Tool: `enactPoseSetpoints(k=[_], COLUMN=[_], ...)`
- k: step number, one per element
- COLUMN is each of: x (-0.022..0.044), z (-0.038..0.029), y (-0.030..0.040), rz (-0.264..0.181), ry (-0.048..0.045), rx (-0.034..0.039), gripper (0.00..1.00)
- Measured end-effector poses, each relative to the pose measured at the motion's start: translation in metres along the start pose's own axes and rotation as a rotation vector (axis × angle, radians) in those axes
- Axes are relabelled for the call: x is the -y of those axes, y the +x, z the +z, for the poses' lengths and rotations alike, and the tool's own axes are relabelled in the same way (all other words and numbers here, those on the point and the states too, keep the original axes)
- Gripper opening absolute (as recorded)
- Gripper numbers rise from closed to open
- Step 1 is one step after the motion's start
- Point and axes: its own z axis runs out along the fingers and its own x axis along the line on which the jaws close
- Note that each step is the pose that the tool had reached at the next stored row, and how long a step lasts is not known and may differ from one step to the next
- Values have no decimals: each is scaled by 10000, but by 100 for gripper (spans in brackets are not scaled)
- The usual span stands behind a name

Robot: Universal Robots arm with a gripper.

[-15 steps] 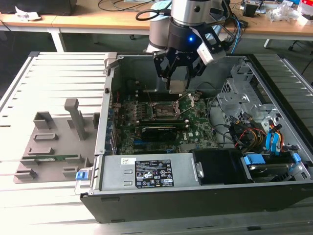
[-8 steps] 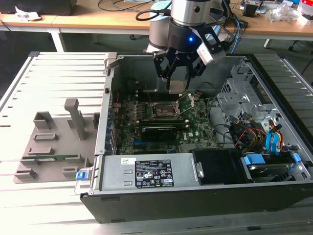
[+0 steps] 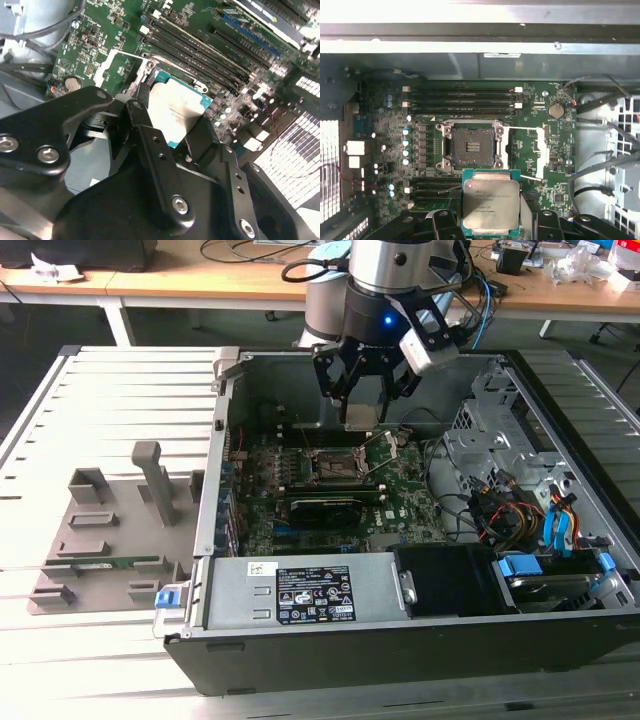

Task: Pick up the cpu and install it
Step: 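Place the cpu into insertion slot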

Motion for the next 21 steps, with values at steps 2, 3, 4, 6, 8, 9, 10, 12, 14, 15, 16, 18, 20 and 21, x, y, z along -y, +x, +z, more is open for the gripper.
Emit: enactPoseSetpoints(k=[2,3,4,6,8,9,10,12,14,15,16,18,20,21], x=[0,0,0,0,0,0,0,0,0,0,0,0,0,0], z=[2,2,2,4,5,5,6,6,6,6,6,6,6,6], y=[0,0,0,0,0,0,0,0,0,0,0,0,0,0], rz=[614,808,950,1472,1919,2056,2236,2571,2763,2890,2953,3084,3334,3511], ry=[-5,-7,-8,-12,-16,-17,-19,-22,-24,-25,-25,-27,-29,-29], rx=[-14,-18,-22,-33,-43,-46,-49,-57,-61,-64,-65,-68,-74,-78], gripper=[55,55,55,55,55,55,55,55,55,55,55,55,55,55])
